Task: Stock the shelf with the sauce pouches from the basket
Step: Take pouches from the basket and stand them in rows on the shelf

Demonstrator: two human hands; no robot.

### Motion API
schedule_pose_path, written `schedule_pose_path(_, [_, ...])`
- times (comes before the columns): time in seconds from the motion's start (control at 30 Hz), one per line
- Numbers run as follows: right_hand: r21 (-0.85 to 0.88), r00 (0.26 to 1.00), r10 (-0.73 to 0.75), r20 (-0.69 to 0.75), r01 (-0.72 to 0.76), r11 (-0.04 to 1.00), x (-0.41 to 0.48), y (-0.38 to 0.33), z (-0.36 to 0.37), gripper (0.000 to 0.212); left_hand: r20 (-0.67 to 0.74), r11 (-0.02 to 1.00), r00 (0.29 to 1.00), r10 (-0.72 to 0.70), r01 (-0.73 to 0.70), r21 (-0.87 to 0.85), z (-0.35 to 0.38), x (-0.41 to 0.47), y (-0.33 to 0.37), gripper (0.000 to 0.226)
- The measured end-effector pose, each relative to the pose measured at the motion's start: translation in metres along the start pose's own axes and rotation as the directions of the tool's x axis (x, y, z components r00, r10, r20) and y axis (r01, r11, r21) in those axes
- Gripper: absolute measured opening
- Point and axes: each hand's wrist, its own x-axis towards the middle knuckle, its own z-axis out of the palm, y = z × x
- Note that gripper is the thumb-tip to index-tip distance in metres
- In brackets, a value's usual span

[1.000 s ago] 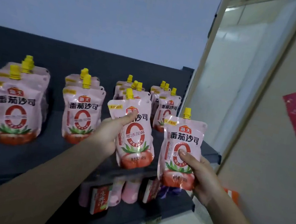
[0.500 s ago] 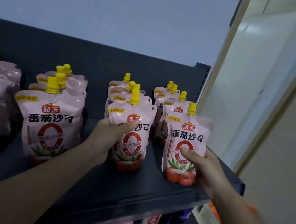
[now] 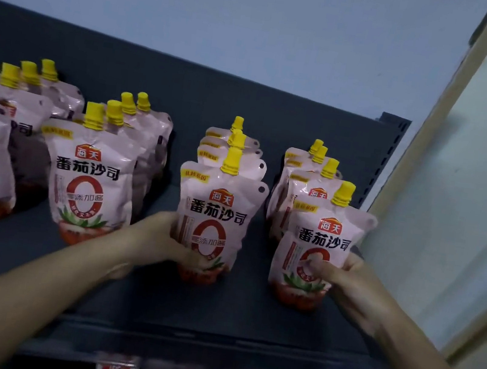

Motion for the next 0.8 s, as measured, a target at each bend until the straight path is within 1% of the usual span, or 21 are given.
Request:
schedule_pose_path(0.07, [-0.071, 0.998, 0.037, 0.055, -0.033, 0.997, 0.002, -0.004, -0.005, 0.029, -0.016, 1.0, 1.0, -0.001, 0.001, -0.004, 0.003, -0.005, -0.006, 0.049])
schedule_pose_path(0.13, [-0.205, 0.993, 0.075, 0.095, -0.055, 0.977, 0.003, -0.007, -0.01, 0.033, -0.05, 1.0, 0.998, 0.022, -0.023, -0.014, 0.008, -0.009, -0.009, 0.05])
schedule_pose_path(0.2, [-0.379, 0.99, 0.091, 0.108, -0.043, 0.924, 0.003, -0.008, -0.016, 0.036, -0.109, 0.999, 0.993, 0.045, -0.045, 0.003, 0.013, -0.011, -0.01, 0.049])
schedule_pose_path(0.27, [-0.473, 0.991, 0.06, 0.116, 0.001, 0.881, 0.004, -0.009, -0.021, 0.038, -0.187, 0.997, 0.98, 0.073, -0.069, 0.031, 0.016, -0.011, -0.012, 0.05])
schedule_pose_path(0.4, [-0.509, 0.993, -0.042, 0.109, 0.092, 0.856, 0.007, -0.007, -0.028, 0.041, -0.335, 0.99, 0.933, 0.129, -0.104, 0.093, 0.023, -0.01, -0.018, 0.06])
schedule_pose_path(0.47, [-0.53, 0.994, -0.08, 0.078, 0.109, 0.841, 0.01, -0.004, -0.029, 0.043, -0.377, 0.99, 0.916, 0.135, -0.109, 0.091, 0.025, -0.008, -0.022, 0.065])
schedule_pose_path(0.53, [-0.528, 0.993, -0.102, 0.051, 0.114, 0.842, 0.014, -0.001, -0.03, 0.044, -0.389, 0.99, 0.912, 0.133, -0.107, 0.088, 0.026, -0.007, -0.024, 0.066])
schedule_pose_path(0.67, [-0.518, 0.994, -0.106, 0.028, 0.105, 0.849, 0.019, 0.003, -0.032, 0.048, -0.371, 0.99, 0.92, 0.129, -0.098, 0.101, 0.026, -0.006, -0.026, 0.061])
schedule_pose_path(0.8, [-0.553, 0.987, -0.157, -0.018, 0.122, 0.824, 0.021, 0.005, -0.026, 0.047, -0.351, 0.99, 0.93, 0.105, -0.063, 0.127, 0.028, -0.004, -0.026, 0.065])
